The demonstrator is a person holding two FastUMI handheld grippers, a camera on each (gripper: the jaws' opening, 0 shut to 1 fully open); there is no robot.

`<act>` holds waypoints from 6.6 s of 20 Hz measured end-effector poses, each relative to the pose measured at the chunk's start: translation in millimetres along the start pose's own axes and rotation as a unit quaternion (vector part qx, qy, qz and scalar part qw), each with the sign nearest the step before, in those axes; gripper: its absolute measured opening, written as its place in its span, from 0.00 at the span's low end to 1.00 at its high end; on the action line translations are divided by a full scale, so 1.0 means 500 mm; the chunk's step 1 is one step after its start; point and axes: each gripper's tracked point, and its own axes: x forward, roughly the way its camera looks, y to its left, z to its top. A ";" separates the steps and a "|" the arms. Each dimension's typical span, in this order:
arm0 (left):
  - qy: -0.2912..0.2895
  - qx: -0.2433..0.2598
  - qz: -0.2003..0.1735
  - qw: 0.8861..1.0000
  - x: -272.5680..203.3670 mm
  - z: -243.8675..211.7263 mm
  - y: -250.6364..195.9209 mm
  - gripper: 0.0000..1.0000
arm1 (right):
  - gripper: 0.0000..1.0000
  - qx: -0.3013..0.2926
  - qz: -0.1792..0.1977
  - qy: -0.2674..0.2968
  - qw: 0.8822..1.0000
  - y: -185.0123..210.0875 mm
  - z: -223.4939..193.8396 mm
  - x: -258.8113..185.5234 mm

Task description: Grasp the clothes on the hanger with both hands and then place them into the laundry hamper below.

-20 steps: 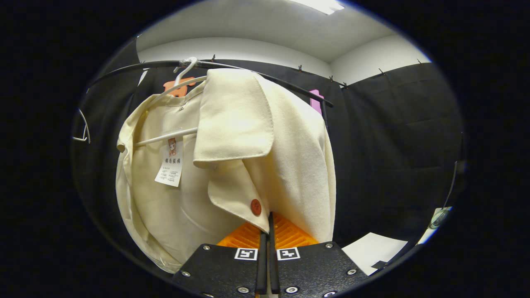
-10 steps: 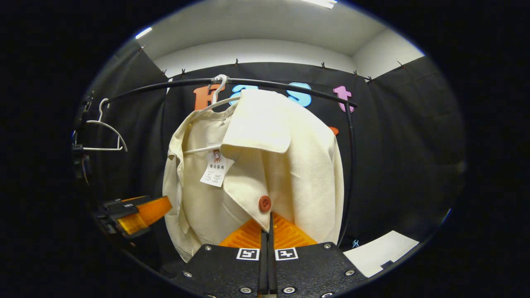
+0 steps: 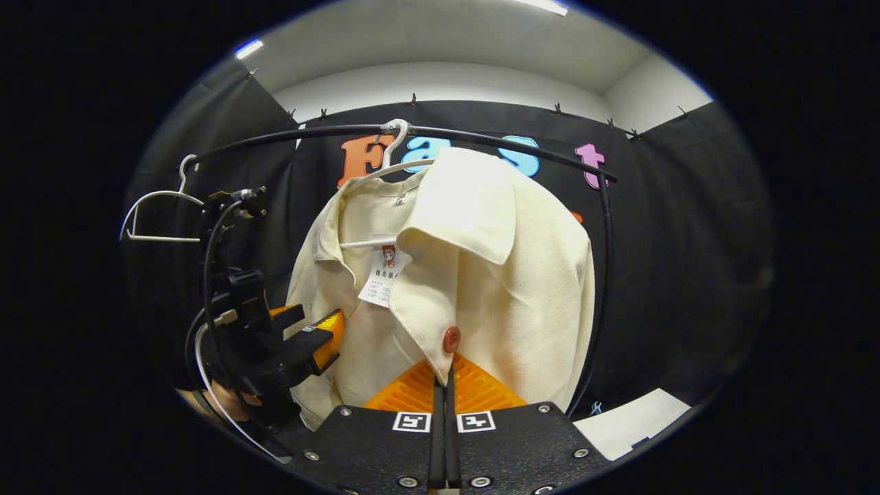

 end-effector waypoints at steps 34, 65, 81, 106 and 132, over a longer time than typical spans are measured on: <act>-0.022 0.055 -0.022 0.998 -0.078 0.205 0.140 0.10 | 0.00 -0.053 -0.172 -0.169 0.969 -0.407 0.350 0.037; 0.018 0.019 0.132 0.991 0.089 0.160 0.325 0.10 | 0.00 -0.009 0.029 -0.052 0.998 0.043 -0.014 0.087; 0.072 0.015 0.031 0.997 -0.195 0.040 0.219 0.10 | 0.00 -0.004 0.057 -0.018 0.998 0.084 -0.062 -0.013; 0.466 -0.056 -0.068 0.881 -0.555 -0.523 0.009 0.10 | 0.08 0.043 0.076 0.331 0.940 0.139 -0.641 -0.190; 0.348 -0.098 -0.006 0.932 -0.472 -0.303 0.064 0.92 | 0.80 0.067 0.036 0.235 0.969 0.095 -0.457 -0.183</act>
